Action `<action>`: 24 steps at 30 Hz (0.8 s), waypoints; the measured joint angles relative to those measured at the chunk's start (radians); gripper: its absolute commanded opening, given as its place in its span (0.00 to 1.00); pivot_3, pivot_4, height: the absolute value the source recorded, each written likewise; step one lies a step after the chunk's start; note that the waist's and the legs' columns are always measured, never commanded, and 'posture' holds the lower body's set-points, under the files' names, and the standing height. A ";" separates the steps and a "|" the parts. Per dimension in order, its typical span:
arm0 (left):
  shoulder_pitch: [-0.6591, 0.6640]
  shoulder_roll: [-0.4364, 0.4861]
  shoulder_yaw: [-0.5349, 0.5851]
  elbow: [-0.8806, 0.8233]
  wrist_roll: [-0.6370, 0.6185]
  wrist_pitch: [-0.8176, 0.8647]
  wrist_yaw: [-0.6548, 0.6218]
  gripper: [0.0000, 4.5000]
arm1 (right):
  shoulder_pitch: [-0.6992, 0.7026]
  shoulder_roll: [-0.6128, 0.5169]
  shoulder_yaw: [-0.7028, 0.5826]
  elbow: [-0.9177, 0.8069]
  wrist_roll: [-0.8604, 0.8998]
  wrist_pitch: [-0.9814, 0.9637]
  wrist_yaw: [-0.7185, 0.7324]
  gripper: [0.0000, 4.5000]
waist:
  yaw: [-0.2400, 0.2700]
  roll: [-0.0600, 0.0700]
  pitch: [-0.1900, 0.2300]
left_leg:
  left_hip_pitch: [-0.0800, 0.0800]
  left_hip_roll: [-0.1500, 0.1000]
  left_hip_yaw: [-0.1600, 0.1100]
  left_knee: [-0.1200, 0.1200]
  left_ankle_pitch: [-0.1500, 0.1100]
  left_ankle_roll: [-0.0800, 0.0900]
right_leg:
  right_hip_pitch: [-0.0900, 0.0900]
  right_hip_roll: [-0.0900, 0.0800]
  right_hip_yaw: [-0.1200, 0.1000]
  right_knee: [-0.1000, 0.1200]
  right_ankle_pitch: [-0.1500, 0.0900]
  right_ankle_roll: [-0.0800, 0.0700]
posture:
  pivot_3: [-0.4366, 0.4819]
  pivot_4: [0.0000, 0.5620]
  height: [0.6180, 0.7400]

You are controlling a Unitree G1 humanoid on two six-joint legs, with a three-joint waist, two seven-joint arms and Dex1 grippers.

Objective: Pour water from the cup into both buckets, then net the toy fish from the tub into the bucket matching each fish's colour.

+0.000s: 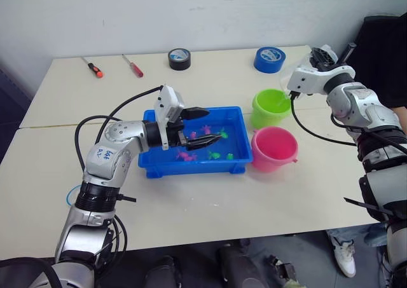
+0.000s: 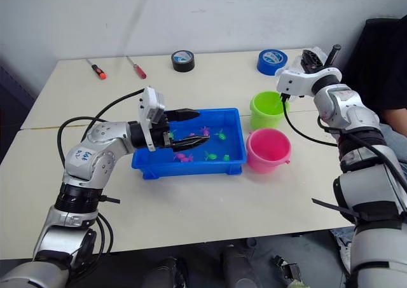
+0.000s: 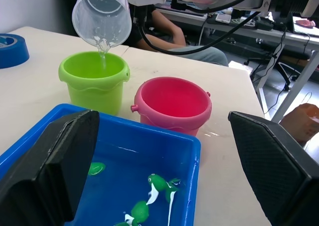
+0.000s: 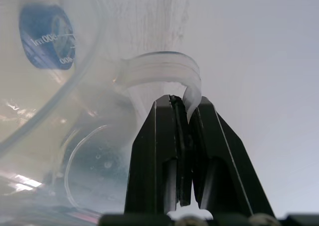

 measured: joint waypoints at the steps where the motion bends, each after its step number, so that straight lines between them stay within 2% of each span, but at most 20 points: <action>1: 0.000 0.000 0.000 0.000 0.000 0.000 0.000 1.00 | -0.003 0.000 0.005 0.000 -0.004 -0.001 -0.003 0.01 | 0.000 0.000 0.000 | 0.000 0.000 0.000 0.000 0.000 0.000 | 0.000 0.000 0.000 0.000 0.000 0.000 | 0.48 0.27 1.00; 9: 0.001 0.000 0.000 -0.005 0.000 0.000 0.008 1.00 | -0.018 0.000 0.075 -0.006 -0.093 -0.039 -0.070 0.01 | -0.004 0.000 0.000 | 0.000 0.000 0.000 0.000 0.000 0.000 | 0.000 0.000 0.000 0.000 0.000 0.000 | 0.48 0.27 1.00; 21: 0.002 0.000 0.000 -0.006 0.000 0.001 0.008 1.00 | -0.018 0.000 0.093 -0.027 -0.114 -0.064 -0.092 0.01 | -0.011 0.000 0.000 | 0.000 0.000 0.000 0.000 0.000 0.000 | 0.000 0.000 0.000 0.001 0.000 0.000 | 0.48 0.27 1.00; 24: 0.004 0.001 0.000 -0.012 -0.004 0.002 -0.006 1.00 | 0.006 -0.001 -0.027 -0.010 0.021 -0.056 -0.027 0.01 | -0.008 0.000 0.000 | -0.001 0.000 -0.001 0.000 0.000 0.000 | 0.001 0.000 -0.001 0.000 0.000 0.000 | 0.48 0.27 1.00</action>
